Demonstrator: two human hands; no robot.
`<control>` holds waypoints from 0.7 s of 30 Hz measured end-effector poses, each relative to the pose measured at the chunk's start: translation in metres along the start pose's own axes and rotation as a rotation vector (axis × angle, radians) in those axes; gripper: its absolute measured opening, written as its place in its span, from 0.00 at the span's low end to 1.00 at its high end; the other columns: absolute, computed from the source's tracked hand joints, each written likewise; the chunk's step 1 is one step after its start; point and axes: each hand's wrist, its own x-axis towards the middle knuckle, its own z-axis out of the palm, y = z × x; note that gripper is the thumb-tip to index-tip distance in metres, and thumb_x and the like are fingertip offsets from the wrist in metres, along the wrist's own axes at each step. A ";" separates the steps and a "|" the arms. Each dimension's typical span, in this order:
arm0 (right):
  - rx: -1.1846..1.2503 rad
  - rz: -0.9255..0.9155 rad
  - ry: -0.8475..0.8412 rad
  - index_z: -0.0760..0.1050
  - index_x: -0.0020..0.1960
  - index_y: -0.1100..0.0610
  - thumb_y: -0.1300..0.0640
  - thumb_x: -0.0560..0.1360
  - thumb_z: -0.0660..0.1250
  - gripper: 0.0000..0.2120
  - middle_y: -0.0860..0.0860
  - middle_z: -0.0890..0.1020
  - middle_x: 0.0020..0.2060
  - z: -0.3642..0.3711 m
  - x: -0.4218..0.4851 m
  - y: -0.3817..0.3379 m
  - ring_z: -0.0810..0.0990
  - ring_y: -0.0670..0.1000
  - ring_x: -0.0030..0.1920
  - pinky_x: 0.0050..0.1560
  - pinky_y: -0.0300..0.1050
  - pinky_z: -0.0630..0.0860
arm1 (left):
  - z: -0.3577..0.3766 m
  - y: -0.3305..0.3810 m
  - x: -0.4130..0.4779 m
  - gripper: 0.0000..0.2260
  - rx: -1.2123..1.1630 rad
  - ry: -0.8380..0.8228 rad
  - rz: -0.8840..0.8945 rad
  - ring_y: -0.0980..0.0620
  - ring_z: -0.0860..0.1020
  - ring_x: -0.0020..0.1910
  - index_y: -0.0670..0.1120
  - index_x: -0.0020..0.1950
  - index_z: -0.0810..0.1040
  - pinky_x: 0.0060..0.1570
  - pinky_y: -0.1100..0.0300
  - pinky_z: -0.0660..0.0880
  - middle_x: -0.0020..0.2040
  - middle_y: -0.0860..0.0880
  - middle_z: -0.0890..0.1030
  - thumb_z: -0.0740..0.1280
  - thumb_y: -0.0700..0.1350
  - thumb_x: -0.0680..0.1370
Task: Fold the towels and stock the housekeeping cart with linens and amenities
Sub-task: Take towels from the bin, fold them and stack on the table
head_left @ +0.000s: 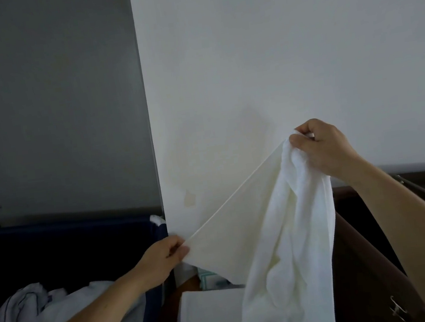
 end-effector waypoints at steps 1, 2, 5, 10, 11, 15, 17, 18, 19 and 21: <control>0.000 0.003 -0.002 0.72 0.41 0.44 0.52 0.79 0.65 0.08 0.38 0.77 0.42 0.000 0.000 0.000 0.74 0.36 0.42 0.37 0.33 0.66 | -0.001 -0.003 -0.002 0.08 0.013 0.017 0.000 0.58 0.80 0.46 0.51 0.52 0.78 0.48 0.65 0.77 0.48 0.52 0.82 0.62 0.52 0.82; 0.001 0.006 -0.002 0.72 0.41 0.44 0.51 0.79 0.65 0.08 0.38 0.77 0.42 0.000 0.000 -0.001 0.74 0.36 0.42 0.37 0.33 0.66 | -0.002 -0.005 -0.003 0.07 0.012 0.036 -0.004 0.60 0.79 0.45 0.52 0.51 0.77 0.45 0.66 0.76 0.47 0.52 0.81 0.61 0.52 0.82; -0.007 0.009 0.021 0.72 0.41 0.44 0.51 0.79 0.65 0.08 0.38 0.77 0.42 -0.002 0.001 -0.002 0.74 0.36 0.42 0.37 0.34 0.66 | -0.004 -0.007 -0.004 0.07 -0.138 0.154 -0.039 0.61 0.80 0.47 0.54 0.53 0.75 0.41 0.69 0.73 0.48 0.53 0.81 0.60 0.53 0.82; 0.031 0.054 0.080 0.73 0.41 0.44 0.50 0.78 0.66 0.07 0.38 0.77 0.41 -0.010 0.006 -0.001 0.75 0.37 0.40 0.36 0.36 0.68 | -0.012 0.018 0.008 0.09 -0.758 0.424 -0.085 0.48 0.82 0.50 0.41 0.55 0.75 0.46 0.60 0.79 0.52 0.44 0.81 0.60 0.45 0.83; 0.057 0.071 0.099 0.74 0.41 0.45 0.50 0.77 0.66 0.06 0.39 0.78 0.40 -0.013 0.008 0.000 0.76 0.39 0.39 0.36 0.38 0.70 | -0.019 0.028 0.011 0.09 -0.868 0.455 -0.087 0.47 0.81 0.50 0.39 0.56 0.74 0.49 0.56 0.79 0.53 0.42 0.80 0.60 0.44 0.84; 0.132 0.110 0.219 0.76 0.40 0.49 0.50 0.75 0.67 0.06 0.45 0.78 0.35 -0.036 0.016 -0.001 0.76 0.47 0.30 0.27 0.39 0.71 | -0.065 0.079 0.017 0.13 -1.081 0.509 -0.014 0.43 0.77 0.51 0.32 0.62 0.73 0.55 0.46 0.75 0.53 0.37 0.78 0.60 0.41 0.83; 0.161 0.100 0.294 0.76 0.41 0.48 0.48 0.73 0.68 0.05 0.44 0.78 0.35 -0.049 0.022 -0.005 0.75 0.43 0.25 0.20 0.36 0.69 | -0.092 0.108 0.016 0.09 -1.119 0.562 0.069 0.48 0.81 0.45 0.38 0.53 0.80 0.48 0.52 0.80 0.46 0.43 0.83 0.62 0.42 0.82; 0.181 0.096 0.339 0.76 0.41 0.48 0.47 0.72 0.67 0.05 0.43 0.78 0.34 -0.053 0.024 -0.007 0.74 0.40 0.23 0.20 0.34 0.68 | -0.103 0.123 0.014 0.09 -1.141 0.575 0.112 0.50 0.82 0.42 0.42 0.47 0.82 0.44 0.54 0.82 0.43 0.46 0.85 0.63 0.42 0.81; 0.197 0.095 0.382 0.77 0.41 0.48 0.46 0.71 0.67 0.06 0.43 0.78 0.34 -0.055 0.026 -0.009 0.74 0.39 0.23 0.22 0.34 0.69 | -0.112 0.136 0.012 0.11 -1.164 0.580 0.147 0.51 0.84 0.41 0.44 0.43 0.84 0.43 0.55 0.83 0.42 0.47 0.86 0.65 0.42 0.81; 0.195 0.120 0.443 0.76 0.41 0.49 0.46 0.70 0.67 0.07 0.43 0.77 0.32 -0.051 0.028 -0.009 0.75 0.43 0.27 0.26 0.37 0.70 | -0.116 0.153 0.013 0.08 -1.180 0.562 0.146 0.50 0.85 0.43 0.44 0.46 0.84 0.43 0.53 0.83 0.45 0.47 0.86 0.67 0.44 0.80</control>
